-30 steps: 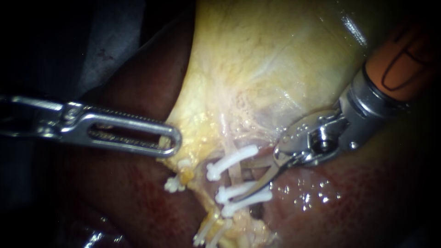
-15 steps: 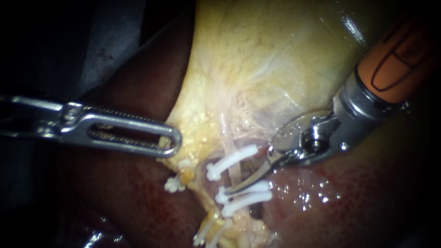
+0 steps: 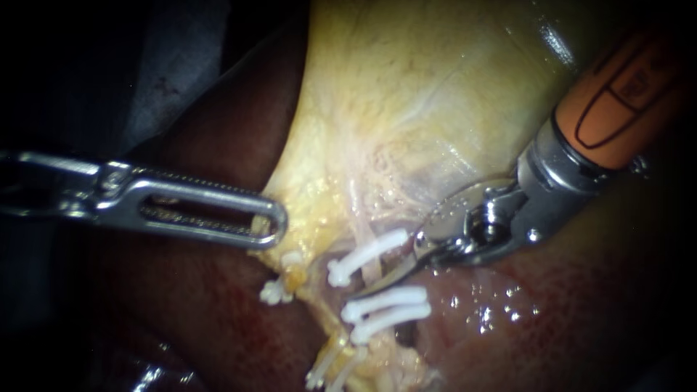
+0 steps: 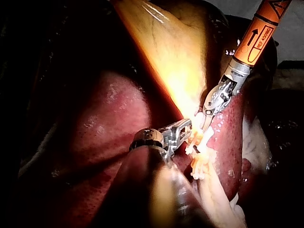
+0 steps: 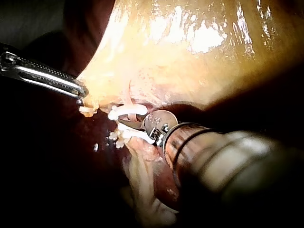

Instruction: Go to the cutting position right tube

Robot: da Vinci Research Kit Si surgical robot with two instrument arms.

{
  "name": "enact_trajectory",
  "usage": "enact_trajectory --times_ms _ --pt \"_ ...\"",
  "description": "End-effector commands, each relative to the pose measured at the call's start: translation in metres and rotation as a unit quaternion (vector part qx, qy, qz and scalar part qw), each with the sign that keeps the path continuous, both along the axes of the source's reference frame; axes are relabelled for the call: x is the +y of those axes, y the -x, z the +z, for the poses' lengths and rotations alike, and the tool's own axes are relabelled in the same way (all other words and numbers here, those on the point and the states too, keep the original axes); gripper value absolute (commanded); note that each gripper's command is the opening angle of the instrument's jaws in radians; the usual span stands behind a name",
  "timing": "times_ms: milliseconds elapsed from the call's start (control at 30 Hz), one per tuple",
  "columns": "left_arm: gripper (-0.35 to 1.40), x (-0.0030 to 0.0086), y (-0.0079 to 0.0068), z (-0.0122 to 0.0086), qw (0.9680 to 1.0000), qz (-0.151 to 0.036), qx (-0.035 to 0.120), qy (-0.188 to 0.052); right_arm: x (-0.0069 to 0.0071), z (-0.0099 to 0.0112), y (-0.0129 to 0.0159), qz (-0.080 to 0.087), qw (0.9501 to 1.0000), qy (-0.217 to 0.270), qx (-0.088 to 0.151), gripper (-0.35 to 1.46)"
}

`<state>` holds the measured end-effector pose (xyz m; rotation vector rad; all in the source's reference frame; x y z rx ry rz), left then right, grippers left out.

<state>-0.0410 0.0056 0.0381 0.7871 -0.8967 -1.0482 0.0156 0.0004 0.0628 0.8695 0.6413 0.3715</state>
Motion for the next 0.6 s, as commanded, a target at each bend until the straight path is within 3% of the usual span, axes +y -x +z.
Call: enact_trajectory --times_ms 33,600 --pt "-0.35 0.0 0.0 0.0 1.0 0.0 0.0 0.0 0.0 0.0 0.0 -0.001 1.0 0.0 0.0 0.17" --pt "-0.35 0.0 0.0 0.0 1.0 0.0 0.0 0.0 -0.0001 0.0 0.0002 -0.003 1.0 0.0 0.001 0.15"
